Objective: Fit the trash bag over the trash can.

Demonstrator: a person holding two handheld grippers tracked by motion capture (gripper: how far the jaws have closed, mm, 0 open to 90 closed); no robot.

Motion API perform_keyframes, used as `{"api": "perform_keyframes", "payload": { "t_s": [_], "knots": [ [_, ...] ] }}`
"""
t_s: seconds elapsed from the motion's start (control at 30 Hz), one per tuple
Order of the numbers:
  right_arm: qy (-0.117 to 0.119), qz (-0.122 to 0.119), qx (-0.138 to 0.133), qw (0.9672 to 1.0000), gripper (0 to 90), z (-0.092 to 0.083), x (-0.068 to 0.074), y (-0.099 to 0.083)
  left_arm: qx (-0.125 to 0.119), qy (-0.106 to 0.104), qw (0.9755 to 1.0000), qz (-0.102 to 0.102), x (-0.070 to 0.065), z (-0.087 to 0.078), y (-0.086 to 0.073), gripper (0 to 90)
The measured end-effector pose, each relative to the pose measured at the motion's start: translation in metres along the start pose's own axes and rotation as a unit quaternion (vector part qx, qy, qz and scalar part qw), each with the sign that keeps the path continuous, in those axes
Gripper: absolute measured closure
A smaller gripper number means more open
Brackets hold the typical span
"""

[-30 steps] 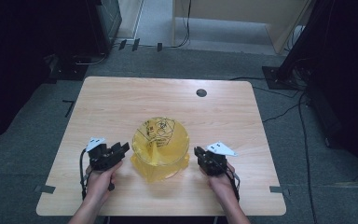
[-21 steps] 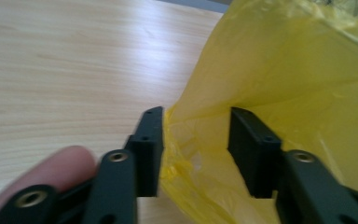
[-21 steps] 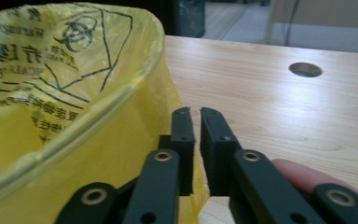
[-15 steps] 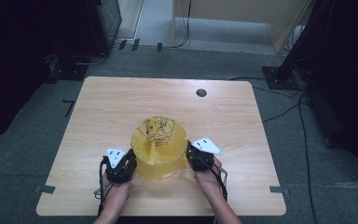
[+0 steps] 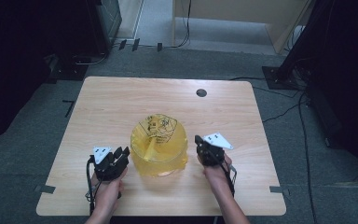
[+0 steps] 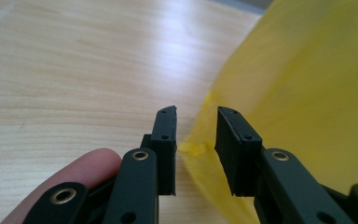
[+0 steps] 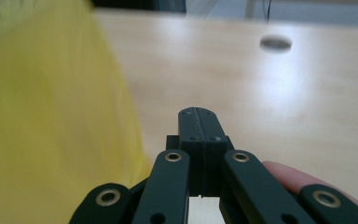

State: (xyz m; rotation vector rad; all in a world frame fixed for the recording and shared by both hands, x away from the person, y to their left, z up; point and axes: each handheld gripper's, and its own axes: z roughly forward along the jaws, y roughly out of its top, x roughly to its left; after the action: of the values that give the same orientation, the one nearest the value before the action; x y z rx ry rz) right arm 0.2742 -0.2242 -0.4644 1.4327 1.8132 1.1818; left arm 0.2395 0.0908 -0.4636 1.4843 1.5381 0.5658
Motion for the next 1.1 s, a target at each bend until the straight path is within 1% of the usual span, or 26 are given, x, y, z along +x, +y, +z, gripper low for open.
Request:
{"api": "perform_keyframes", "payload": {
  "t_s": [0.03, 0.07, 0.13, 0.17, 0.23, 0.27, 0.33, 0.37, 0.4, 0.43, 0.47, 0.53, 0.6, 0.63, 0.7, 0.73, 0.77, 0.8, 0.83, 0.87, 0.9, 0.93, 0.97, 1.0, 1.03, 1.1],
  "knots": [
    [0.002, 0.008, -0.014, 0.9999, 90.0, 0.001, -0.001, 0.009, -0.007, -0.001, 1.0, -0.003, -0.006, -0.004, 0.0, 68.3],
    [0.01, 0.012, -0.029, 0.9995, 90.0, 0.004, 0.0, 0.018, -0.011, -0.002, 0.9999, 0.001, -0.012, -0.006, -0.001, 68.1],
    [0.024, 0.007, -0.045, 0.9987, 90.0, 0.013, 0.005, 0.033, -0.019, 0.004, 0.9997, 0.014, -0.027, -0.008, -0.005, 66.3],
    [0.034, -0.002, -0.049, 0.9982, 90.0, 0.019, 0.01, 0.039, -0.024, 0.013, 0.9995, 0.015, -0.031, -0.007, -0.007, 67.3],
    [0.046, -0.013, -0.05, 0.9976, 90.0, 0.025, 0.015, 0.043, -0.028, 0.025, 0.9992, 0.013, -0.036, -0.006, -0.009, 70.4],
    [0.053, -0.003, -0.048, 0.9975, 90.0, 0.026, 0.015, 0.042, -0.034, 0.031, 0.9988, 0.016, -0.036, -0.004, -0.01, 72.2],
    [0.089, 0.02, -0.04, 0.995, 90.0, 0.026, 0.012, 0.038, -0.031, 0.031, 0.9987, 0.025, -0.036, 0.0, -0.01, 77.2],
    [0.102, 0.022, -0.033, 0.994, 90.0, 0.026, 0.012, 0.034, -0.027, 0.028, 0.9988, 0.029, -0.035, 0.003, -0.011, 81.5],
    [0.097, 0.011, -0.025, 0.9949, 90.0, 0.025, 0.015, 0.028, -0.024, 0.027, 0.9988, 0.033, -0.035, 0.005, -0.012, 85.9],
    [0.082, -0.008, -0.021, 0.9964, 90.0, 0.024, 0.02, 0.021, -0.026, 0.038, 0.9982, 0.04, -0.034, 0.008, -0.013, 90.0],
    [0.079, -0.014, -0.015, 0.9967, 90.0, 0.022, 0.024, 0.016, -0.031, 0.041, 0.9979, 0.04, -0.032, 0.01, -0.013, 90.0],
    [0.083, -0.006, -0.005, 0.9965, 90.0, 0.017, 0.026, 0.006, -0.029, 0.034, 0.9979, 0.046, -0.024, 0.016, -0.014, 90.0],
    [0.09, -0.007, 0.007, 0.9959, 90.0, 0.012, 0.029, -0.006, -0.014, 0.03, 0.9978, 0.058, -0.018, 0.022, -0.014, 90.0],
    [0.089, -0.014, 0.014, 0.9958, 90.0, 0.008, 0.032, -0.012, -0.006, 0.028, 0.9971, 0.07, -0.016, 0.025, -0.015, 90.0],
    [0.087, -0.024, 0.029, 0.9955, 90.0, 0.003, 0.036, -0.023, 0.018, 0.012, 0.9963, 0.083, -0.009, 0.034, -0.017, 90.0],
    [0.092, -0.025, 0.037, 0.9947, 90.0, 0.001, 0.036, -0.027, 0.024, 0.008, 0.995, 0.096, -0.004, 0.037, -0.017, 87.4],
    [0.1, -0.027, 0.05, 0.9933, 90.0, -0.001, 0.035, -0.031, 0.029, 0.006, 0.9942, 0.103, 0.0, 0.037, -0.016, 78.9],
    [0.1, -0.033, 0.056, 0.9929, 90.0, -0.003, 0.033, -0.032, 0.033, -0.001, 0.9949, 0.095, 0.004, 0.035, -0.015, 72.7],
    [0.09, -0.035, 0.05, 0.994, 90.0, -0.005, 0.03, -0.032, 0.032, -0.009, 0.9965, 0.077, 0.01, 0.029, -0.012, 70.4],
    [0.081, -0.028, 0.037, 0.9957, 90.0, -0.008, 0.023, -0.026, 0.028, -0.008, 0.9972, 0.069, 0.012, 0.023, -0.011, 69.2],
    [0.077, -0.018, 0.029, 0.9965, 90.0, -0.009, 0.018, -0.022, 0.01, -0.007, 0.9982, 0.059, 0.012, 0.012, -0.009, 68.2],
    [0.069, -0.005, 0.013, 0.9975, 90.0, -0.009, 0.012, -0.014, -0.002, -0.005, 0.9984, 0.056, 0.01, 0.002, -0.008, 67.7],
    [0.067, -0.002, 0.002, 0.9977, 90.0, -0.009, 0.008, -0.006, -0.015, 0.0, 0.9981, 0.059, 0.005, -0.007, -0.008, 67.3],
    [0.068, 0.0, -0.011, 0.9976, 90.0, -0.007, 0.007, 0.001, -0.027, -0.002, 0.9976, 0.063, 0.0, -0.014, -0.008, 66.7],
    [0.069, -0.003, -0.024, 0.9973, 90.0, -0.005, 0.007, 0.008, -0.034, -0.004, 0.9973, 0.066, -0.006, -0.02, -0.008, 65.7],
    [0.074, -0.01, -0.047, 0.9961, 90.0, 0.0, 0.013, 0.02, -0.036, -0.006, 0.9972, 0.065, -0.016, -0.024, -0.009, 63.3]
  ]
}}
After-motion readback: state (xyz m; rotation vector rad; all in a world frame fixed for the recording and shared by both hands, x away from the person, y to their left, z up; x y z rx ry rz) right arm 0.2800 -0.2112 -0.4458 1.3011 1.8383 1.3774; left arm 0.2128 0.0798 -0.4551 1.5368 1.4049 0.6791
